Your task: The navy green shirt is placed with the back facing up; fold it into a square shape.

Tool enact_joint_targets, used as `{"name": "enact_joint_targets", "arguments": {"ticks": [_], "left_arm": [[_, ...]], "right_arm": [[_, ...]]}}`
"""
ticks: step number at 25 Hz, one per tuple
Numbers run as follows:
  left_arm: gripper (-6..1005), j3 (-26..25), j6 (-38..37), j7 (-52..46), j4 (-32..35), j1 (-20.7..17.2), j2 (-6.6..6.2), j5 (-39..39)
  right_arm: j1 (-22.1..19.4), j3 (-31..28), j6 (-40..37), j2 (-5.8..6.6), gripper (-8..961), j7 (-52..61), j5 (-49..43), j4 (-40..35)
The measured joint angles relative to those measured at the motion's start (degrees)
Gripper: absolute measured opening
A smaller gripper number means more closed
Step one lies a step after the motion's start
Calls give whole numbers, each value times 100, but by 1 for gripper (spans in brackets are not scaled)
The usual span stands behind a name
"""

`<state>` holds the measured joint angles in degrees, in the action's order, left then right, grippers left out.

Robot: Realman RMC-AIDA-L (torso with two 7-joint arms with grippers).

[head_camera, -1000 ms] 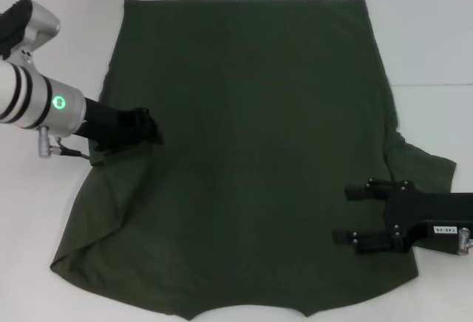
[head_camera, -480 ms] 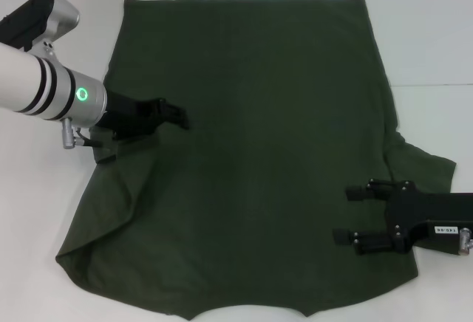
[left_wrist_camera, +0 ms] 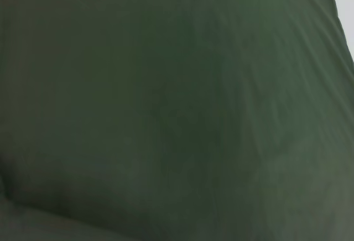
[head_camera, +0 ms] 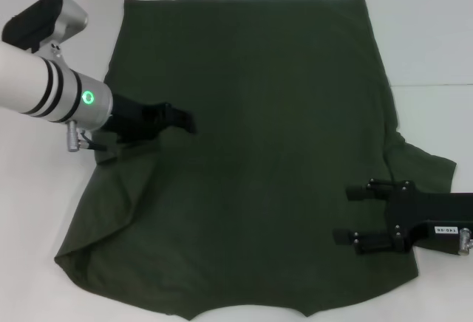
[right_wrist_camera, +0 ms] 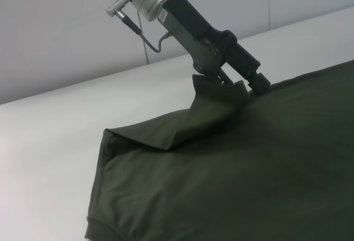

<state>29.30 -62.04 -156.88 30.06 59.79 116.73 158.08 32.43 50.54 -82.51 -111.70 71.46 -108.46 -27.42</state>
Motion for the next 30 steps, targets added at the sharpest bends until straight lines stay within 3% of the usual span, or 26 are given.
{"name": "enact_joint_targets", "arguments": {"ticks": [4, 9, 22, 30], "left_arm": [[813, 192, -110, 176, 29, 44, 75, -241], [812, 752, -77, 38, 172, -10, 64, -256], [812, 830, -340, 0, 402, -50, -70, -187], [812, 586, 71, -118, 536, -551, -89, -179]], "right_arm": [[4, 0, 13, 0, 930, -8, 0, -2], [16, 0, 33, -6, 928, -10, 0, -5], [8, 0, 34, 4, 921, 38, 0, -9], [-5, 0, 41, -7, 917, 44, 0, -4]]}}
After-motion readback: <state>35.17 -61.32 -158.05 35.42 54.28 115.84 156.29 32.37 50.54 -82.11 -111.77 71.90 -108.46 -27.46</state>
